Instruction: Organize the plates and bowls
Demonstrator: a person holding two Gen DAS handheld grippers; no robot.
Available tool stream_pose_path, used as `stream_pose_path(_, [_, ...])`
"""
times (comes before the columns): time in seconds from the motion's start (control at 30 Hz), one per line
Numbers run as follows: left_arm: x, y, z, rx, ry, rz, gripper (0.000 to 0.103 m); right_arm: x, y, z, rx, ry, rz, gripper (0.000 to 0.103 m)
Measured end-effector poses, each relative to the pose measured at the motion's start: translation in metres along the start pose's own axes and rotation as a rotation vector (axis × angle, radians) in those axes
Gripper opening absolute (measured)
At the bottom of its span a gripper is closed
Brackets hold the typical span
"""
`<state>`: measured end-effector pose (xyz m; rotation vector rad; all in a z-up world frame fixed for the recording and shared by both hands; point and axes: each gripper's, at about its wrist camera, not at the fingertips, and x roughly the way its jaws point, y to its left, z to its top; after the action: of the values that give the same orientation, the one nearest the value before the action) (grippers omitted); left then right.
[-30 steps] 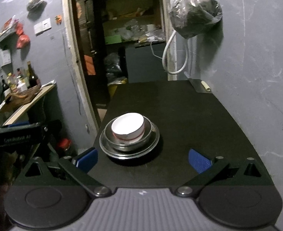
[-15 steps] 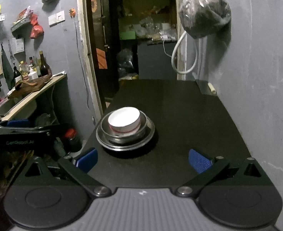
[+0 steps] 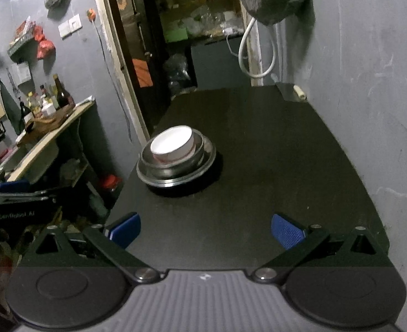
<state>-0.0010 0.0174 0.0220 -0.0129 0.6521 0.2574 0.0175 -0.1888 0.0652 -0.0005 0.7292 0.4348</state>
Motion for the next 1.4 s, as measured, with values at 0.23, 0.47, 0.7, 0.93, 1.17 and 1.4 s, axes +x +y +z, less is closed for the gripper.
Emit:
stream_pose_path(0.23, [0.012, 0.002, 0.005, 0.043, 0.007, 0.014, 0.102, 0.005, 0.000, 0.000, 0.029, 0.013, -0.049, 0.103])
stream_pose_path(0.47, [0.025, 0.002, 0.010, 0.075, -0.009, -0.053, 0.102, 0.009, 0.006, 0.002, 0.023, 0.016, -0.086, 0.103])
stream_pose_path(0.7, [0.040, 0.007, 0.009, 0.058, 0.011, -0.097, 0.102, 0.011, 0.011, 0.002, 0.012, 0.034, -0.128, 0.103])
stream_pose_path(0.93, [0.046, 0.010, 0.010, 0.066, 0.012, -0.103, 0.102, 0.010, 0.014, 0.004, 0.016, 0.016, -0.139, 0.103])
stream_pose_path(1.17, [0.044, 0.013, 0.012, 0.063, -0.013, -0.105, 0.102, 0.008, 0.017, 0.010, -0.005, -0.013, -0.145, 0.103])
stream_pose_path(1.4, [0.043, 0.016, 0.014, 0.058, -0.022, -0.105, 0.102, 0.010, 0.020, 0.013, -0.021, -0.010, -0.140, 0.103])
